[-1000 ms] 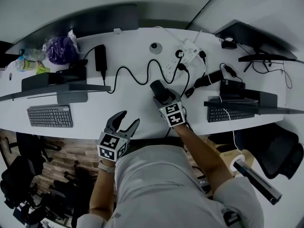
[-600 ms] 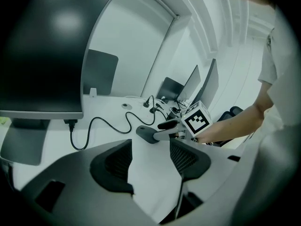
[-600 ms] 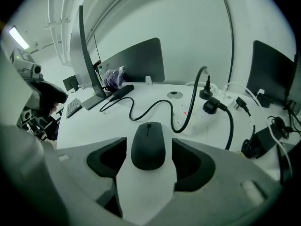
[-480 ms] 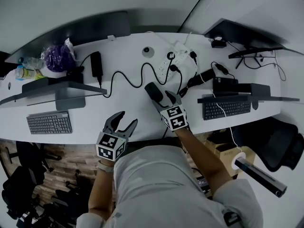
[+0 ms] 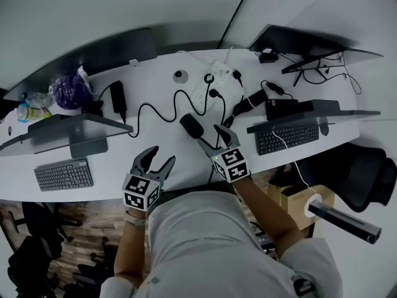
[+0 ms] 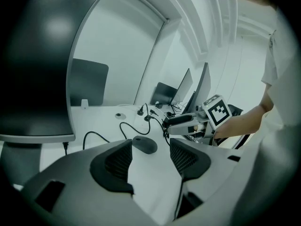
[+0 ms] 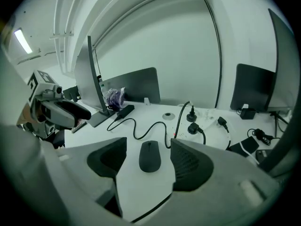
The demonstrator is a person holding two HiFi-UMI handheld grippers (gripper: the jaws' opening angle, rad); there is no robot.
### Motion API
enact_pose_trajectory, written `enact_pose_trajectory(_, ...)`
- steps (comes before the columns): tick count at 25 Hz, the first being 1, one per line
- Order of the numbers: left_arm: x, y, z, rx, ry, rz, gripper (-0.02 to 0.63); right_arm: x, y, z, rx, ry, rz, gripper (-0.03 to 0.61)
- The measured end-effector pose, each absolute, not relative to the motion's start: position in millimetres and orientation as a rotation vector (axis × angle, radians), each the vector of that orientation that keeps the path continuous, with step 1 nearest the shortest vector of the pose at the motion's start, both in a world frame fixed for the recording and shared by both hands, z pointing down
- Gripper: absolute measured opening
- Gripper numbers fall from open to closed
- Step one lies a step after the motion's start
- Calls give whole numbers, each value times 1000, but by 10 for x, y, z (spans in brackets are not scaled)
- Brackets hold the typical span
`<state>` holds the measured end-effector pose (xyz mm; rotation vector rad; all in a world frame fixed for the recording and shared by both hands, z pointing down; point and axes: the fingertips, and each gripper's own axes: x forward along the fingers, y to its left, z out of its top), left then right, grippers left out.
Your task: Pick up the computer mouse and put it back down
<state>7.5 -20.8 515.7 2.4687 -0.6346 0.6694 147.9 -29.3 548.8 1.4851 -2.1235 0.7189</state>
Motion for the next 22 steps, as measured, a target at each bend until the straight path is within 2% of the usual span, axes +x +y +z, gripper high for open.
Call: enact_pose_trajectory(22, 322, -245, 4522, 2654, -477, 471, 250, 1455, 254, 4252, 1755, -2257, 549, 291)
